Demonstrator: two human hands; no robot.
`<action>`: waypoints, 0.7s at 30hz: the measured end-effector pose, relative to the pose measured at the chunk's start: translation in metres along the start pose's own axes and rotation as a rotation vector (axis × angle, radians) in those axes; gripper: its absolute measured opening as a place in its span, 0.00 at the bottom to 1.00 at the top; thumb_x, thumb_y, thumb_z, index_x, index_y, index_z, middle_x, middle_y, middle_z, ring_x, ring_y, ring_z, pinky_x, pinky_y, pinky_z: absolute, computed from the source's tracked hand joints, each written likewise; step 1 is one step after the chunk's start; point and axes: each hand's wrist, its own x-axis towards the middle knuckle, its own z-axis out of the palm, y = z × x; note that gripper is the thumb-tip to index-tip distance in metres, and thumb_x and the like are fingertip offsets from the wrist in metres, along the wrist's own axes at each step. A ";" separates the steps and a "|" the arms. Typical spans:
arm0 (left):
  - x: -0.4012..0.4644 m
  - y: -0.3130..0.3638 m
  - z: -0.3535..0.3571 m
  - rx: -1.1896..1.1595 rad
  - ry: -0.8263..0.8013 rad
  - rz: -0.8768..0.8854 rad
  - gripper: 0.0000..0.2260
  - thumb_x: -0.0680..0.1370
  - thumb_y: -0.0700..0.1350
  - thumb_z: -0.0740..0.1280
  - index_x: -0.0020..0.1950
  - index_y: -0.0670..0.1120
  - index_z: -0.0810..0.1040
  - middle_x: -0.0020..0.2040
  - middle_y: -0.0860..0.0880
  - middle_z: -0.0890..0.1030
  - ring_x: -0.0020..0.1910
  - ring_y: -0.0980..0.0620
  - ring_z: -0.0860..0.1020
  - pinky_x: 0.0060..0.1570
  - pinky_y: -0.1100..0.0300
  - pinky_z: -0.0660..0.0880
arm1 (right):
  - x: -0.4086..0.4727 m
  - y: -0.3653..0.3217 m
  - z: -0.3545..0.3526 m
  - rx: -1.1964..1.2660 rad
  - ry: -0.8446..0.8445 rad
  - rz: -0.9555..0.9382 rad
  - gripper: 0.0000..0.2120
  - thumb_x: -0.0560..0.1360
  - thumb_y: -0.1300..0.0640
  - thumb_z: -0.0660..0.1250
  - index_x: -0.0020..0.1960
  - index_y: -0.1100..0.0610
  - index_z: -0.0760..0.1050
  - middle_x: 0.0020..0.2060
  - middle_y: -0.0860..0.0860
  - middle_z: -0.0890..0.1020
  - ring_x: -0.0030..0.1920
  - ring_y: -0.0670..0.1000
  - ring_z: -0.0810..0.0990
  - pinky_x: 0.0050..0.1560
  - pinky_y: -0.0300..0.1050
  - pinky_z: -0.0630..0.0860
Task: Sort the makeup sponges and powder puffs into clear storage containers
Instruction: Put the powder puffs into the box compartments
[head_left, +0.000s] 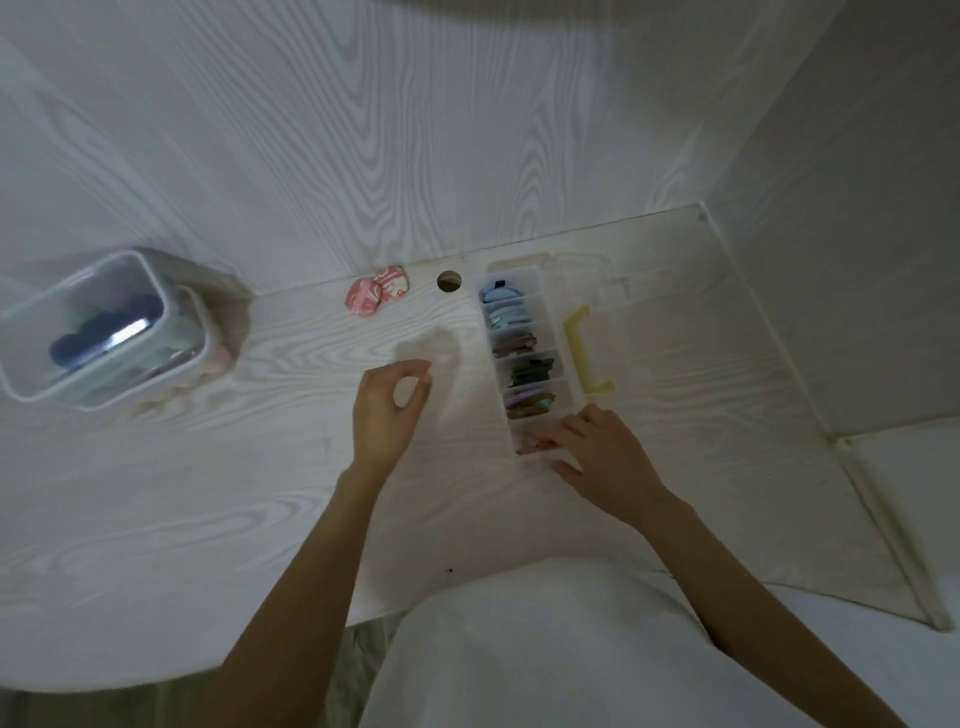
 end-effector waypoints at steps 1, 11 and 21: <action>0.011 -0.008 -0.004 -0.012 -0.011 -0.041 0.07 0.77 0.46 0.66 0.54 0.49 0.80 0.53 0.52 0.81 0.53 0.52 0.76 0.55 0.55 0.72 | 0.002 -0.001 0.001 -0.011 0.017 -0.010 0.16 0.66 0.57 0.75 0.52 0.52 0.79 0.42 0.48 0.81 0.41 0.53 0.74 0.40 0.45 0.71; 0.116 -0.059 -0.003 0.218 -0.012 -0.320 0.22 0.77 0.50 0.63 0.69 0.43 0.67 0.65 0.39 0.73 0.64 0.39 0.69 0.62 0.50 0.63 | 0.034 -0.013 0.003 -0.076 0.142 -0.082 0.12 0.62 0.64 0.74 0.44 0.56 0.80 0.41 0.52 0.81 0.41 0.55 0.75 0.40 0.46 0.74; 0.147 -0.083 0.013 0.274 0.071 -0.366 0.17 0.75 0.53 0.66 0.56 0.42 0.76 0.55 0.40 0.78 0.55 0.40 0.74 0.56 0.53 0.65 | 0.036 -0.012 0.006 -0.062 0.147 -0.073 0.13 0.64 0.64 0.73 0.47 0.54 0.81 0.43 0.53 0.78 0.45 0.52 0.69 0.41 0.46 0.70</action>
